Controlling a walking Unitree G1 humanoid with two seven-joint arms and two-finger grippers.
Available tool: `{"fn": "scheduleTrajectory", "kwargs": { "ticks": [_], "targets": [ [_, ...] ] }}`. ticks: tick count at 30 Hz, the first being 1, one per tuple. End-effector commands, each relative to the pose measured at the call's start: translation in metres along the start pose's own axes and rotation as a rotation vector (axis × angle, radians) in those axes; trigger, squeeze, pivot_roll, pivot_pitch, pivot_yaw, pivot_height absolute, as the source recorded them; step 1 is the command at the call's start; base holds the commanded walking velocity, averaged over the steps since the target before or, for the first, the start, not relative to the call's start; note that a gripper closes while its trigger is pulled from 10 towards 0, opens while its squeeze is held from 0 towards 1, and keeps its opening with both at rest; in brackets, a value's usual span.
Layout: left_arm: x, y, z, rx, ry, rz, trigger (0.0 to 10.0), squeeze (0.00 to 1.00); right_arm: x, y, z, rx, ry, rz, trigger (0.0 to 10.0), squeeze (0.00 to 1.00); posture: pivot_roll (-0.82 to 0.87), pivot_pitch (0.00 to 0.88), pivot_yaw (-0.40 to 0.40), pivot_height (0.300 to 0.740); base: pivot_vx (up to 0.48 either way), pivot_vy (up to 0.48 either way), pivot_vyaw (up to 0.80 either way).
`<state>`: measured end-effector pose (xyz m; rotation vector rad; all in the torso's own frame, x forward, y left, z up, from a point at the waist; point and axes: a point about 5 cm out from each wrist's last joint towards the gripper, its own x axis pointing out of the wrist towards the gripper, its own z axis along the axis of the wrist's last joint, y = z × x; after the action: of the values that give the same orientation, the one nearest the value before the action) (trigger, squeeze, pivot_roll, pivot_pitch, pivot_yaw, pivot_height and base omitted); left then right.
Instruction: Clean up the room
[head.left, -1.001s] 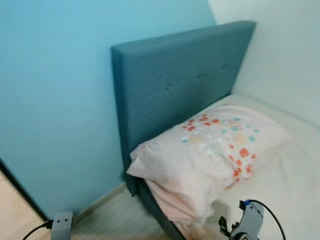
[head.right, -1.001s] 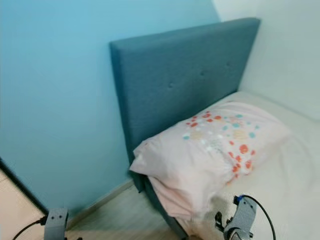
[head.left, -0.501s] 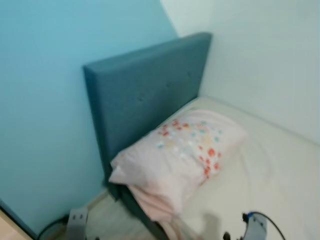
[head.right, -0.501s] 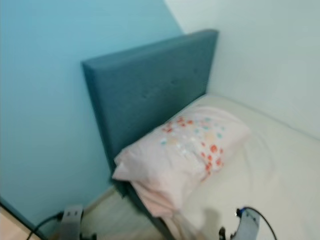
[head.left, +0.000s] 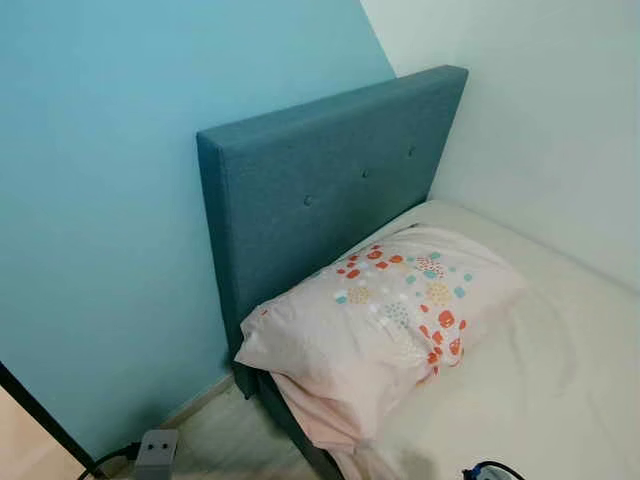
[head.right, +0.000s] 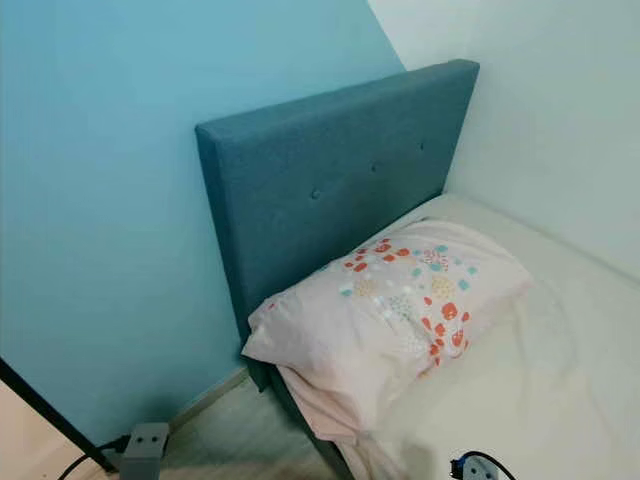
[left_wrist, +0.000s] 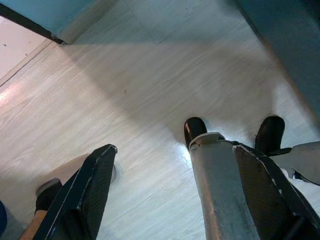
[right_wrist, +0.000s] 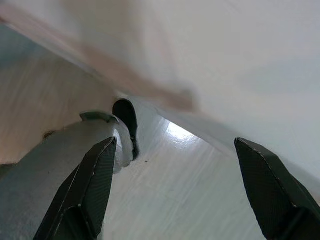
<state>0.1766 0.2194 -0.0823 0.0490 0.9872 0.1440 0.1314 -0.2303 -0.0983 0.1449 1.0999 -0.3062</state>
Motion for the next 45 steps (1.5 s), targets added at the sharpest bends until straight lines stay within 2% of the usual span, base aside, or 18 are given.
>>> {"fn": "scheduleTrajectory", "kwargs": {
  "ticks": [1, 4, 12, 19, 25, 31, 37, 45],
  "targets": [
    [-0.001, 0.004, -0.005, 0.016, 0.023, 0.011, 10.0, 0.0, -0.001, 0.001, -0.012, -0.044, 0.041, 0.008, 10.0, 0.0, 0.07, 0.015, -0.074, 0.74, 0.0, 0.0, 0.0],
    [-0.001, 0.003, -0.005, 0.02, 0.023, 0.007, 10.0, 0.0, -0.002, 0.0, -0.015, -0.087, 0.059, 0.012, 10.0, 0.0, 0.07, 0.016, -0.074, 0.74, 0.0, 0.0, 0.0],
    [-0.001, 0.003, -0.005, 0.016, 0.017, 0.001, 10.0, 0.0, -0.001, -0.001, -0.013, -0.113, 0.056, 0.009, 10.0, 0.0, 0.07, 0.013, -0.075, 0.74, 0.0, 0.0, 0.0],
    [-0.002, 0.012, -0.009, 0.024, 0.039, 0.02, 10.0, 0.0, 0.0, 0.007, -0.007, -0.149, 0.038, 0.011, 10.0, 0.0, 0.05, 0.002, -0.057, 0.74, 0.0, 0.0, 0.0],
    [-0.002, 0.015, -0.006, 0.006, 0.028, 0.031, 10.0, 0.0, -0.002, 0.004, -0.018, -0.165, 0.074, 0.007, 10.0, 0.0, 0.07, 0.0, -0.042, 0.74, 0.0, 0.0, 0.0],
    [-0.002, 0.018, -0.008, 0.021, 0.035, 0.037, 10.0, 0.0, -0.002, 0.008, -0.021, -0.164, 0.081, 0.013, 10.0, 0.0, 0.06, 0.0, -0.042, 0.74, 0.0, 0.0, 0.0],
    [-0.003, 0.014, -0.012, 0.014, 0.039, 0.035, 10.0, 0.0, -0.002, 0.007, -0.024, -0.184, 0.095, 0.018, 10.0, 0.0, 0.06, 0.001, -0.048, 0.74, 0.0, 0.0, 0.0],
    [-0.005, 0.002, -0.026, 0.038, 0.066, -0.005, 10.0, 0.0, -0.003, -0.005, -0.022, -0.199, 0.091, -0.002, 10.0, 0.0, 0.02, 0.013, -0.049, 0.74, 0.0, 0.0, 0.0]
  ]
}}
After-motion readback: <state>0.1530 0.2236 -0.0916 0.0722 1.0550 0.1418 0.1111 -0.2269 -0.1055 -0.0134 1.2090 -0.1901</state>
